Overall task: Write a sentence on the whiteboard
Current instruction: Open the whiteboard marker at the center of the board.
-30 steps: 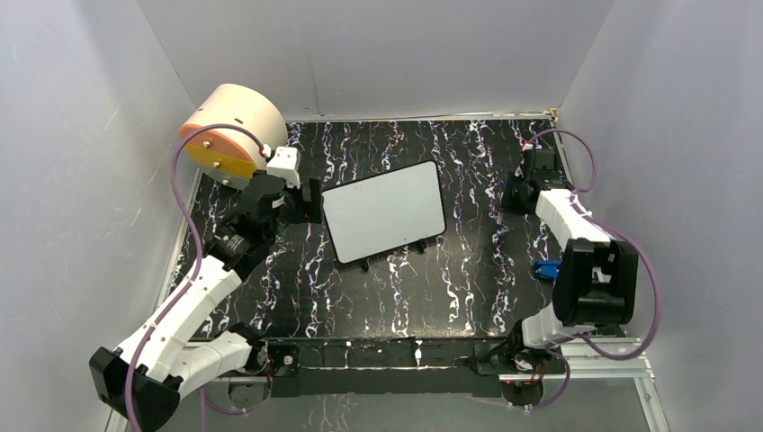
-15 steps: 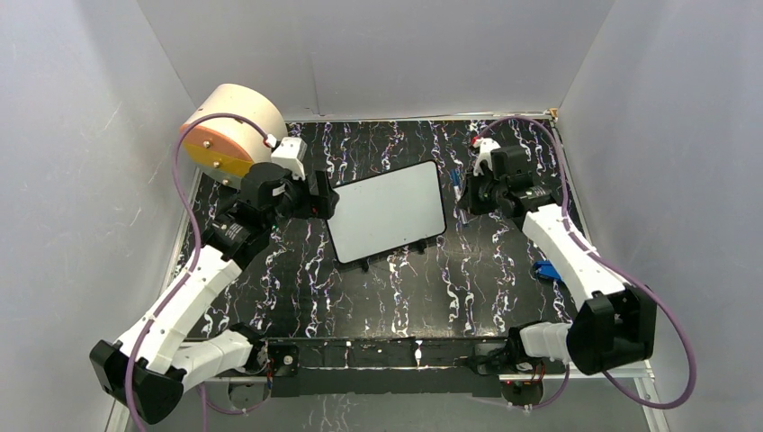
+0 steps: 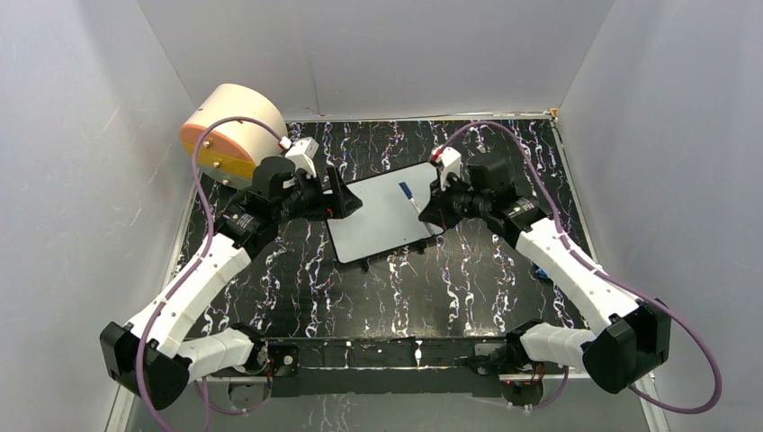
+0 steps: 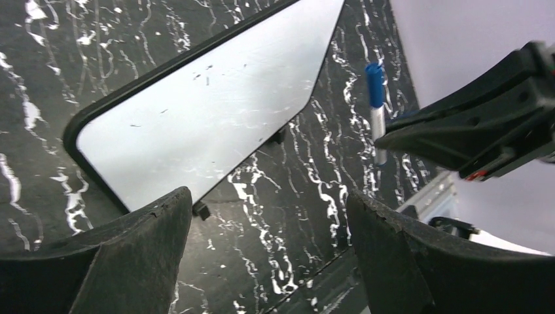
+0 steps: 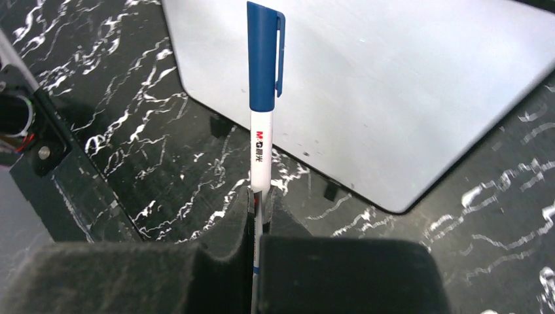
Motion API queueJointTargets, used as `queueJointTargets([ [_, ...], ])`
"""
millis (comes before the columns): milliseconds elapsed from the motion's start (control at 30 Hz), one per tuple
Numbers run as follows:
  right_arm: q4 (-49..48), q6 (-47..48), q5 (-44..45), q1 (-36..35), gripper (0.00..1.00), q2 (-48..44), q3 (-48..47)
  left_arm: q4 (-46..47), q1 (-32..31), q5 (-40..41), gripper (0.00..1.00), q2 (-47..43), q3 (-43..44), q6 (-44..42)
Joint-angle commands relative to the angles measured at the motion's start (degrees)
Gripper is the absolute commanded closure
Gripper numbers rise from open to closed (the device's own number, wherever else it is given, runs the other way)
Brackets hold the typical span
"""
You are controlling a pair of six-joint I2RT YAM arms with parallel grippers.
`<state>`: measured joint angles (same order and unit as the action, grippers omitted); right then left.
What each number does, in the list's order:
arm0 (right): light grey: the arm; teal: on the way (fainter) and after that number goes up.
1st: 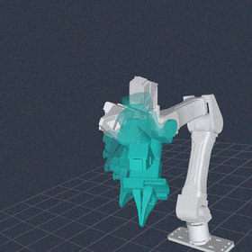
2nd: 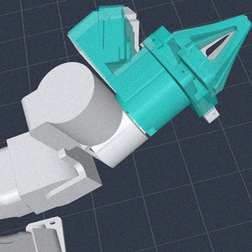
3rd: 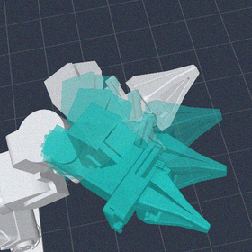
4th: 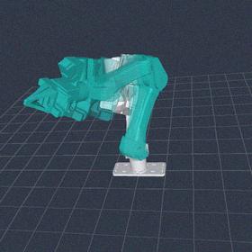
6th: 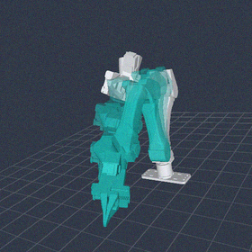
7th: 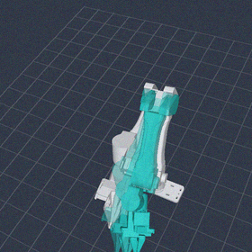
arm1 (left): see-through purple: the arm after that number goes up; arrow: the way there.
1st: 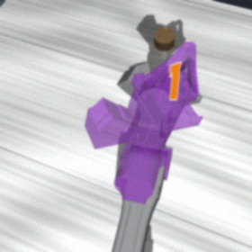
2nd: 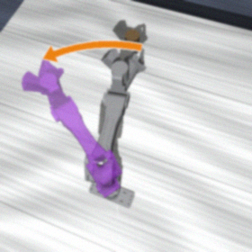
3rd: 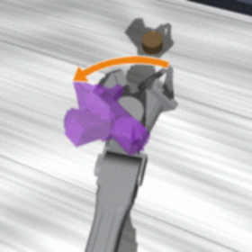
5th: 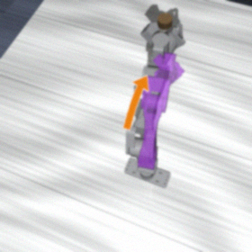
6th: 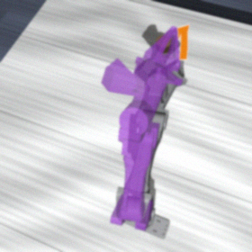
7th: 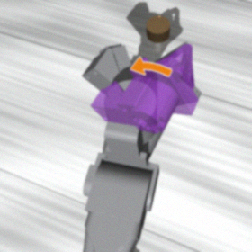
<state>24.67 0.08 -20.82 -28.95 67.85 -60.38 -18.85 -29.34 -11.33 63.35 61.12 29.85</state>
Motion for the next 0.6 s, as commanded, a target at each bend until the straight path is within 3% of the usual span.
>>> queueJointTargets([
  [0, -5.8, 3.1, -0.8, -4.9, 1.00, 0.4, -0.6, 3.1, 0.4, -4.2, 0.17, 0.5, 0.4, 7.2],
  [267, -9.2, 4.9, 6.1, -14.2, 1.00, 3.3, -1.5, 6.4, 0.4, -5.8, 0.18, 2.3, -1.0, 17.4],
  [567, -11.9, 5.9, 12.6, -20.8, 1.00, 5.0, -2.2, 7.7, 0.4, -7.7, 0.31, 4.2, -2.5, 20.0],
])
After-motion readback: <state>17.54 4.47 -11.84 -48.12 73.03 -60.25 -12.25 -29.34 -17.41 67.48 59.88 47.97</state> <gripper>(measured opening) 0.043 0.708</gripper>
